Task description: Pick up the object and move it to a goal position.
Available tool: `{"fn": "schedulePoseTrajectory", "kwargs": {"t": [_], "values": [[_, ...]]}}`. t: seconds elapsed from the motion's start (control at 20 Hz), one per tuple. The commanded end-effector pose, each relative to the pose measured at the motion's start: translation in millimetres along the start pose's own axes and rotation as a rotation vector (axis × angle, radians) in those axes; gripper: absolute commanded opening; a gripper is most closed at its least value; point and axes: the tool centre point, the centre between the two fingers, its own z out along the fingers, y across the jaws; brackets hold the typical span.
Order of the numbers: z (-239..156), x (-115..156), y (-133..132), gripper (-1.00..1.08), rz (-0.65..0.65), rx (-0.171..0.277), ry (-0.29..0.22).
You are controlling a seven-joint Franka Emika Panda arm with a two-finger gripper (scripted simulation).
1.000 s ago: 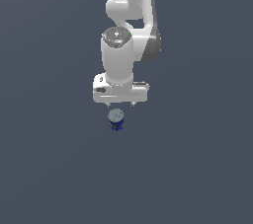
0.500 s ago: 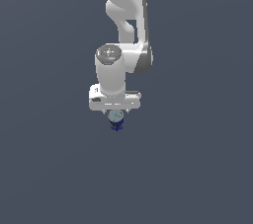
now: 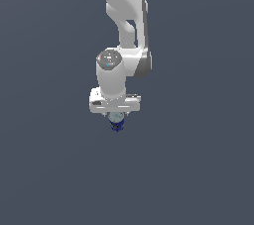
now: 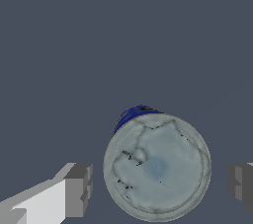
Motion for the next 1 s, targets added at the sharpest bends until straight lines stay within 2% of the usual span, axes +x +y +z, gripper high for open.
{"fn": "schedulePoseTrajectory", "kwargs": {"t": [0.0,0.45,0.5,0.95], "values": [[13,-1,0,1.00,-0.001,0.000,-0.001],[39,0,0,1.00,-0.002,0.000,0.000],[39,0,0,-1.00,-0.002,0.000,0.000],[39,0,0,-1.00,-0.002,0.000,0.000]]}}
